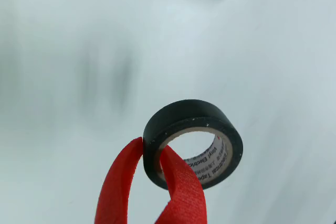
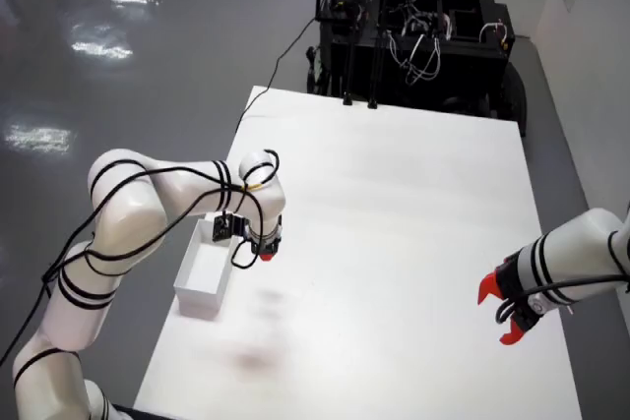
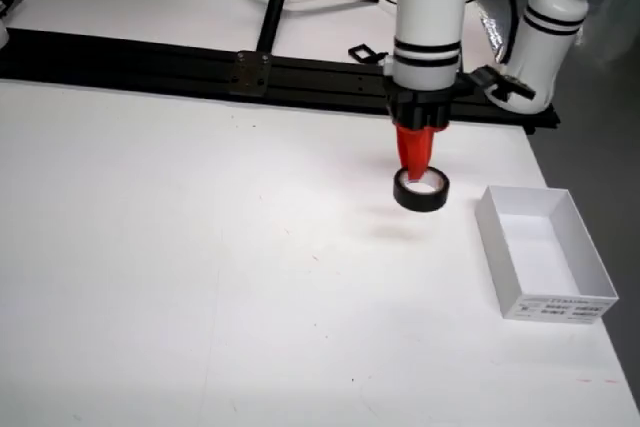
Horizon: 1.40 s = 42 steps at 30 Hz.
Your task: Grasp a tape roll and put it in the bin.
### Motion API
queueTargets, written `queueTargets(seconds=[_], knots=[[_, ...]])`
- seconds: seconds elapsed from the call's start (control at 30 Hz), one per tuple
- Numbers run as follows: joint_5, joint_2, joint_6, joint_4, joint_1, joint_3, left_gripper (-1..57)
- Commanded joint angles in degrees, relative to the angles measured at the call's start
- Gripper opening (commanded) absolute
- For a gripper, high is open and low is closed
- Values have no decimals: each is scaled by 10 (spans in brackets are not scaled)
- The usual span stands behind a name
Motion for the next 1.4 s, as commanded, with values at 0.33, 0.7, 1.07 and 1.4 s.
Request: queueTargets(seconds=[0.33, 0.7, 1.07, 1.4], knots=[[29, -134, 49, -2, 262, 112, -7], [-4, -45, 33, -21, 254, 112, -8], [-30, -10, 11, -16, 245, 113, -8], [-44, 3, 6, -16, 241, 113, -7]])
